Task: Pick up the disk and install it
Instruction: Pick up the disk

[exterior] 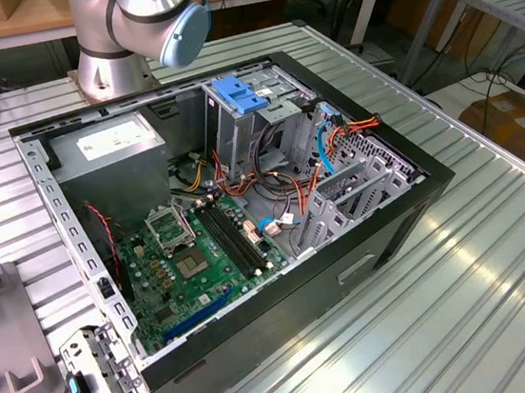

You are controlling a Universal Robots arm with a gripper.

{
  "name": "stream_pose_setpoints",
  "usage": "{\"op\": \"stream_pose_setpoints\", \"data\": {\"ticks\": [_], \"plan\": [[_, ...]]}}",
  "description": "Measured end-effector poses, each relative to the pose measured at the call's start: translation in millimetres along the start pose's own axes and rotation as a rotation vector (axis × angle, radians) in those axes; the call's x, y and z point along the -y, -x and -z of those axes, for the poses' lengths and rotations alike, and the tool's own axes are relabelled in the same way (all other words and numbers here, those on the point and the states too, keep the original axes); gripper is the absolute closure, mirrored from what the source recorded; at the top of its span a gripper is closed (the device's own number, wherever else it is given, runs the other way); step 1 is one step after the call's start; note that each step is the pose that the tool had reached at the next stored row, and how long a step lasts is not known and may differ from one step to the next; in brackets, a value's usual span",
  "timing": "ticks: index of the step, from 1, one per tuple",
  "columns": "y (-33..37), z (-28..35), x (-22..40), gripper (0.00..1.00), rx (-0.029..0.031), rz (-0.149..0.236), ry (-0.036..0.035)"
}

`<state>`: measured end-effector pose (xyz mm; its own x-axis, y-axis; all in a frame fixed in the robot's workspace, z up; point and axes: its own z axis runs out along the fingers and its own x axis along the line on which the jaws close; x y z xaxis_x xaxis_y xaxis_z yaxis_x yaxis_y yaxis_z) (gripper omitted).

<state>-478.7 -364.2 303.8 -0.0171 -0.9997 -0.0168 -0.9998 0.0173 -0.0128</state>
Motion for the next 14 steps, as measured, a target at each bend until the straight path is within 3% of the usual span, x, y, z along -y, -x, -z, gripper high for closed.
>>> {"op": "stream_pose_setpoints", "data": {"ticks": [14], "plan": [[0.0,3.3,0.0,0.63,-0.0001,0.0,0.0002]]}}
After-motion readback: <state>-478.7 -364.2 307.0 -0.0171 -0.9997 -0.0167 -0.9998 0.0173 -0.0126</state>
